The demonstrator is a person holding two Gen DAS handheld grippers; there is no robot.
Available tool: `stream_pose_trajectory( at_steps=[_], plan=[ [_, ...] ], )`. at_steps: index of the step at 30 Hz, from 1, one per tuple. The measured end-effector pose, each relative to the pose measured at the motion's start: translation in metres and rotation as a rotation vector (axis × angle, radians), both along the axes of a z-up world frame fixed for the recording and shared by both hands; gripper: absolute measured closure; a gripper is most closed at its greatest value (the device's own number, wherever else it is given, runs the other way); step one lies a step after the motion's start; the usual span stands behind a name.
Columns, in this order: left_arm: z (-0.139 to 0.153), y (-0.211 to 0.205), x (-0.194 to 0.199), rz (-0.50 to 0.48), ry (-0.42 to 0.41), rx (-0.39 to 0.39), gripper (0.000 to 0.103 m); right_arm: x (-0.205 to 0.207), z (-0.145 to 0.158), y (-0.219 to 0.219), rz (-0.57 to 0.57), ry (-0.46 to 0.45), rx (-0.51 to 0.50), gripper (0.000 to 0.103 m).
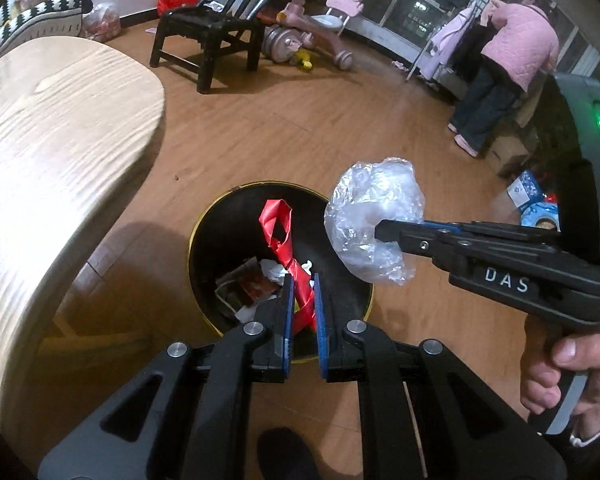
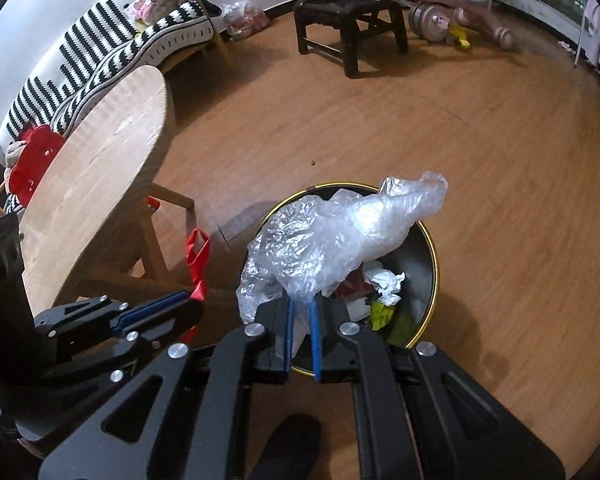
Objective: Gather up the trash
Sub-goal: 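Carry the ribbon and plastic bag over the black bin, then open both grippers to drop the ribbon and bag into the bin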
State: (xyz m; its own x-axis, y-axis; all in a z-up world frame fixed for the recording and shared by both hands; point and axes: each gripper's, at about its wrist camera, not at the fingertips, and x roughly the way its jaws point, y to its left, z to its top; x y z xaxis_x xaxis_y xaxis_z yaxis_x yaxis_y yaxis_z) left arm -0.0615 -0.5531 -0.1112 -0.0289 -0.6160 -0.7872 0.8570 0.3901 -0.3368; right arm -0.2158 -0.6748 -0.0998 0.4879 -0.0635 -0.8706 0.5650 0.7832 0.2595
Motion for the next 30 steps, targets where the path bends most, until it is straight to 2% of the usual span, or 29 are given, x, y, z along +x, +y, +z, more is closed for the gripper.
stream_pose_trajectory(
  at_steps=[5,7,8,9,10,11,14,17,22,27,30],
  plan=[
    [0.0,-0.006,0.002,0.002,-0.004,-0.008,0.093,0.006,-0.009,0.0,-0.001,0.03,0.024,0.095],
    [-0.001,-0.007,0.002,0.002,-0.001,-0.005,0.089,0.007,-0.011,-0.001,-0.003,0.035,0.037,0.093],
    [-0.002,-0.007,0.003,0.002,0.001,-0.002,0.076,0.007,-0.011,-0.001,-0.004,0.039,0.034,0.087],
    [-0.002,-0.006,0.003,0.006,0.002,-0.004,0.059,0.007,-0.01,-0.001,-0.009,0.04,0.029,0.081],
    [0.0,-0.003,0.002,0.013,0.0,-0.016,0.052,0.006,-0.009,0.0,-0.012,0.037,0.027,0.057],
    [0.003,-0.004,0.003,0.021,-0.005,-0.026,0.045,0.006,-0.005,0.001,-0.022,0.029,0.006,0.038],
    [0.01,-0.001,0.004,0.029,0.006,-0.043,0.043,0.006,-0.001,0.0,-0.028,0.012,0.014,0.037],
    [0.022,0.008,0.002,0.036,0.018,-0.071,0.03,0.005,0.007,0.001,-0.029,0.007,-0.005,0.037],
    [0.05,0.035,0.008,0.054,-0.007,-0.1,0.021,0.002,0.035,0.01,-0.043,-0.046,-0.03,0.035],
    [0.095,0.102,0.041,0.198,-0.078,-0.104,0.01,0.016,0.084,0.048,0.0,-0.154,-0.066,0.028],
    [0.119,0.154,0.066,0.285,-0.119,-0.114,0.01,0.038,0.111,0.085,0.074,-0.22,-0.074,0.024]
  ],
)
